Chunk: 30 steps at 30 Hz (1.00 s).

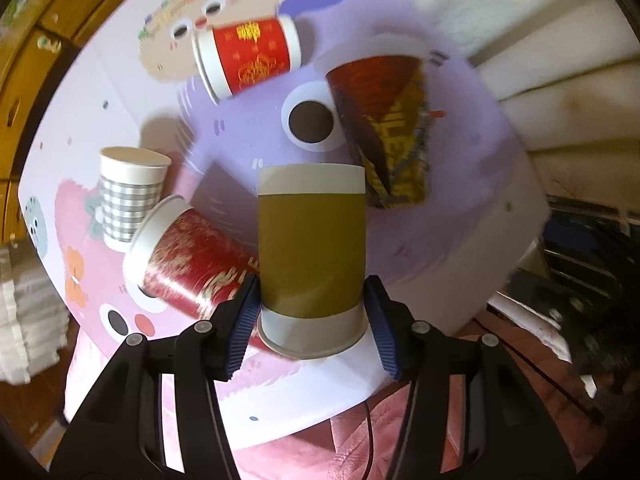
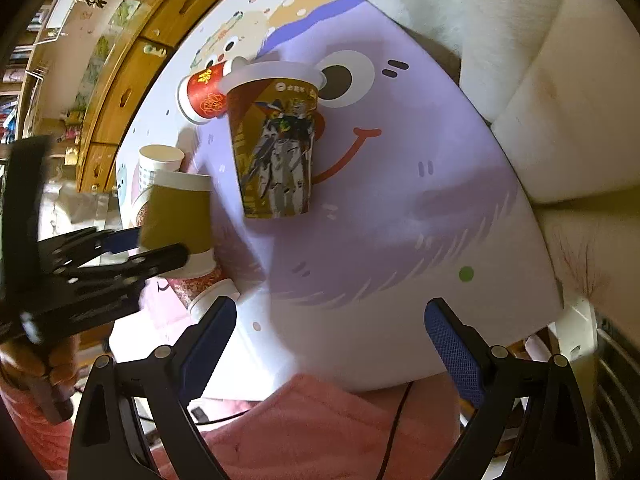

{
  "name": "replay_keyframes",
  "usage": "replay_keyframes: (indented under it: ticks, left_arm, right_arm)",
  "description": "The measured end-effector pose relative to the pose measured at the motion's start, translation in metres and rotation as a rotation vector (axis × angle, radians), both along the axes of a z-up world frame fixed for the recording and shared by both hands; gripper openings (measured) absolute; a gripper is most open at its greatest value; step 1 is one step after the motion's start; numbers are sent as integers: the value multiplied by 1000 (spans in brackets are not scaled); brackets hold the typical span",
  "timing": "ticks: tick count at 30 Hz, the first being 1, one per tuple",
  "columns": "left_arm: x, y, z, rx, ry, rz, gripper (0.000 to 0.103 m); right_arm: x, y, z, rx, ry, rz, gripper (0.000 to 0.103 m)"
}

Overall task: Flip cup upright
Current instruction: 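Lift the brown kraft cup with the left gripper and rotate it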

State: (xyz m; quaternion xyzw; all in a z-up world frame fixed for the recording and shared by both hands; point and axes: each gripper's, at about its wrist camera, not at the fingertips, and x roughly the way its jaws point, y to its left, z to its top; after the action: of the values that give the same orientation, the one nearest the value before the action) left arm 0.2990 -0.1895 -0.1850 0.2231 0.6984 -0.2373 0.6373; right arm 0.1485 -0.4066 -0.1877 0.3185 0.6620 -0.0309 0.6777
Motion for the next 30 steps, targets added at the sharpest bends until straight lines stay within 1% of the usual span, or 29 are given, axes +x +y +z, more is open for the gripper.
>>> replay_keyframes:
  ticks: [2, 3, 6, 7, 8, 11, 14, 16, 20, 23, 27, 29, 30]
  left_arm:
    - [-9, 14, 16, -39, -20, -24, 48]
    - [-14, 13, 29, -59, -23, -34, 48]
    - [-35, 26, 55, -120, -7, -52, 48]
    - [-42, 30, 61, -133, -2, -56, 48]
    - [-50, 43, 64, -144, -2, -63, 48]
    - [-72, 64, 71, -148, -8, -66, 48]
    - [-89, 89, 64, -142, -3, -26, 48]
    - [-99, 108, 62, -150, 15, 20, 48]
    - [-110, 149, 45, -165, 63, 136, 48]
    - [-114, 173, 25, -177, 114, 211, 48]
    - [-117, 197, -5, -167, 190, 295, 48]
    - [-119, 204, -16, -163, 212, 310, 49]
    - [-122, 205, -22, -155, 207, 293, 49]
  right_arm:
    - [-8, 9, 7, -30, -8, -18, 96]
    - [-13, 14, 10, -39, -15, -33, 96]
    - [-31, 35, 21, -43, -39, -86, 96]
    - [-34, 40, 22, -45, -43, -91, 96]
    - [-39, 48, 25, -51, -48, -96, 96]
    - [-52, 72, 32, -60, -66, -92, 96]
    - [-62, 96, 37, -55, -81, -90, 96]
    - [-68, 113, 41, -53, -91, -85, 96]
    - [-77, 141, 45, -54, -96, -67, 96]
    - [-83, 157, 43, -43, -87, -62, 96]
    - [-87, 173, 39, -42, -66, -43, 96]
    - [-89, 180, 38, -46, -49, -34, 96]
    - [-90, 181, 37, -47, -46, -32, 96]
